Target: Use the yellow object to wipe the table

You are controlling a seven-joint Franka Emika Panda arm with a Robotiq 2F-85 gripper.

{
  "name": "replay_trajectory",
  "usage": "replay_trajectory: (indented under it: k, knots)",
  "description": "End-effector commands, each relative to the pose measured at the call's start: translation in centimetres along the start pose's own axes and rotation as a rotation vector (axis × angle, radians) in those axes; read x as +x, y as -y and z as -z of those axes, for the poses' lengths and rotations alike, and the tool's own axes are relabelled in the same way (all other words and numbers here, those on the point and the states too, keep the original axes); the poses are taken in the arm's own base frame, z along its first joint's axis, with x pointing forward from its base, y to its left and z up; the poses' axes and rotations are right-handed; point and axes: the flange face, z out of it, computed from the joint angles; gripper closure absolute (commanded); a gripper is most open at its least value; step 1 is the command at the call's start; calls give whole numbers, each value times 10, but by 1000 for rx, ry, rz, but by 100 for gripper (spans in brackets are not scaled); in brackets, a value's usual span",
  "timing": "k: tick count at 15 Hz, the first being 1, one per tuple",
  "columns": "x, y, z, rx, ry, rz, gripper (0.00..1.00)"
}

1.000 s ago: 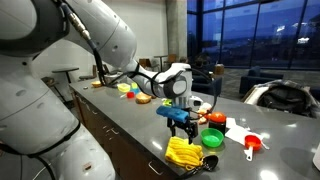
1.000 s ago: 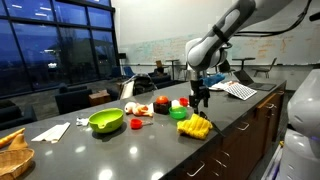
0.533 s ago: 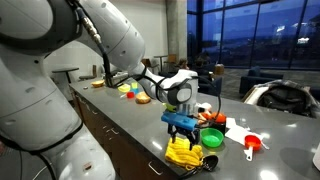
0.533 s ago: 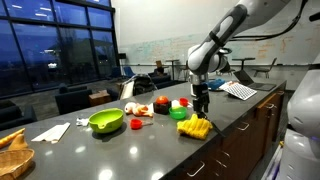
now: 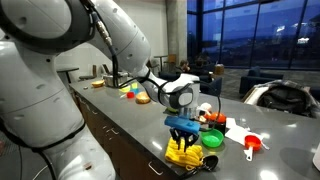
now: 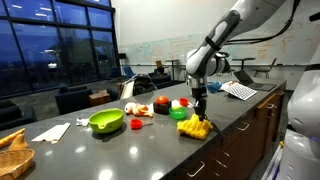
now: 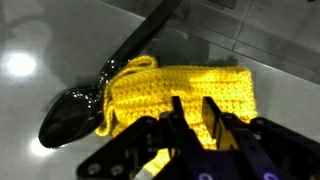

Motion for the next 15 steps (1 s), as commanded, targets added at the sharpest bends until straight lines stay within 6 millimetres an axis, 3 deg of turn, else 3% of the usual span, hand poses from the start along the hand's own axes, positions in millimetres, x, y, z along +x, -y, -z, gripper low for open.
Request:
replay_trajectory:
  k: [1, 15]
  knots:
    - [10, -6, -5, 21, -11, 39, 100]
    - [59, -26, -46, 77, -35, 172, 100]
